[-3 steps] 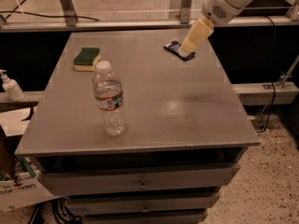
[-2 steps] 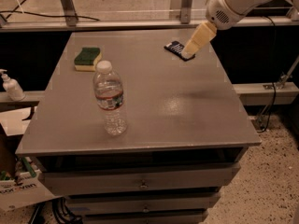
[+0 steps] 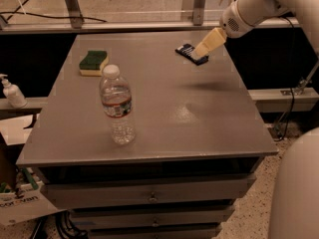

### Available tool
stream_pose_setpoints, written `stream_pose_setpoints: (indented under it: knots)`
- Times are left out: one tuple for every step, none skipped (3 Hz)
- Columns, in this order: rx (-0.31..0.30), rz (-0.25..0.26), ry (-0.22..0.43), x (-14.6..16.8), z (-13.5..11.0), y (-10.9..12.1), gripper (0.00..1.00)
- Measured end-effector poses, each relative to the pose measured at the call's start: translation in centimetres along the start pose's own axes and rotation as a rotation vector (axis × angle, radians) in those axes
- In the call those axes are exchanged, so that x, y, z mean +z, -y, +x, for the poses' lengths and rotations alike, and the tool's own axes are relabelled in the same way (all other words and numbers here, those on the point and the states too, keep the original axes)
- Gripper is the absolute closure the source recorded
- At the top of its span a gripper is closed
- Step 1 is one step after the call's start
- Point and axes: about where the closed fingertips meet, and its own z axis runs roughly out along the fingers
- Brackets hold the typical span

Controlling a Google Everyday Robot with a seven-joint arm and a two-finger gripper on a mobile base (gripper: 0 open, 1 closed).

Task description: Pick rxbar blueberry

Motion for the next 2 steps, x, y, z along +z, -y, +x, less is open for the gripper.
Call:
stream_pose_setpoints:
  knots:
    - [0.001, -0.023, 0.028, 2.8, -0.3, 0.8, 0.00]
    - [-0.024, -0.046, 0.042, 5.6, -0.1, 1.1, 0.00]
